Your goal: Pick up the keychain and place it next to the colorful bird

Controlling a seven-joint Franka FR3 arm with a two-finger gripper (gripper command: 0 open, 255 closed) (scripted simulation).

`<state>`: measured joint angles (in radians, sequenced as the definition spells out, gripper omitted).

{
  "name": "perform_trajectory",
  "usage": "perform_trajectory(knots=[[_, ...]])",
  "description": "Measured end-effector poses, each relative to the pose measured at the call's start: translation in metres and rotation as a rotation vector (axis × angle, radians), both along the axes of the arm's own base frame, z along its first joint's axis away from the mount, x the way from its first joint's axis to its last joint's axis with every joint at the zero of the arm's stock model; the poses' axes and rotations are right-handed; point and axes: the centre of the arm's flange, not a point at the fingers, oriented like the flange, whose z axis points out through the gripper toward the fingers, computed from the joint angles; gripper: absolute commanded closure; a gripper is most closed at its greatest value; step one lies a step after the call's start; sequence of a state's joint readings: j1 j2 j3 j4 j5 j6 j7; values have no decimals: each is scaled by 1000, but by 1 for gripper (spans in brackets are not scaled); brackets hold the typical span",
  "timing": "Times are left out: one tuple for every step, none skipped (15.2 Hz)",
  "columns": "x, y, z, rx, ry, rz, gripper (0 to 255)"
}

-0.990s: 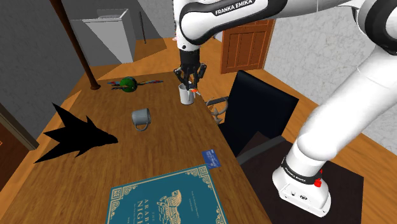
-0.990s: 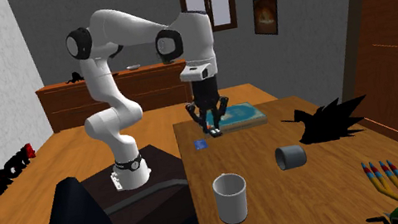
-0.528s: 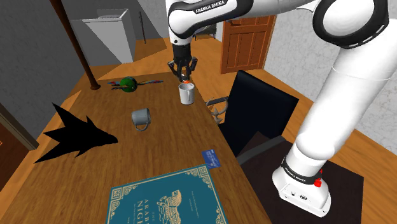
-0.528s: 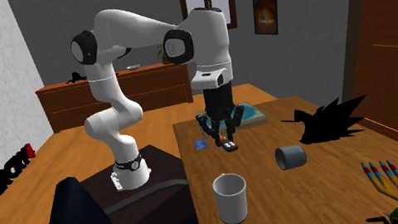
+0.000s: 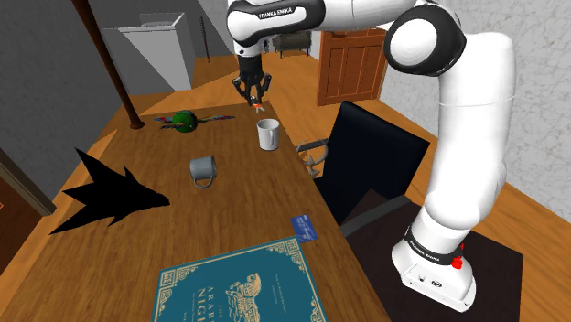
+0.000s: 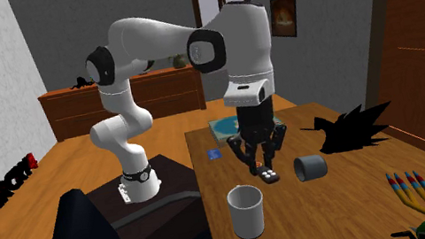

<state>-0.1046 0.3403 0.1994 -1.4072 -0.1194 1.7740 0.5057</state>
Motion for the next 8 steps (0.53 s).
perform_trajectory(knots=[[11,-9,-1,0,0,0,255],[22,-13,-1,0,0,0,255],[28,-15,-3,0,0,0,255],[31,-17,-7,0,0,0,255],[32,-17,-12,0,0,0,255],[33,-18,-17,0,0,0,255],[34,-17,-21,0,0,0,255],[33,-18,-26,0,1,0,255]])
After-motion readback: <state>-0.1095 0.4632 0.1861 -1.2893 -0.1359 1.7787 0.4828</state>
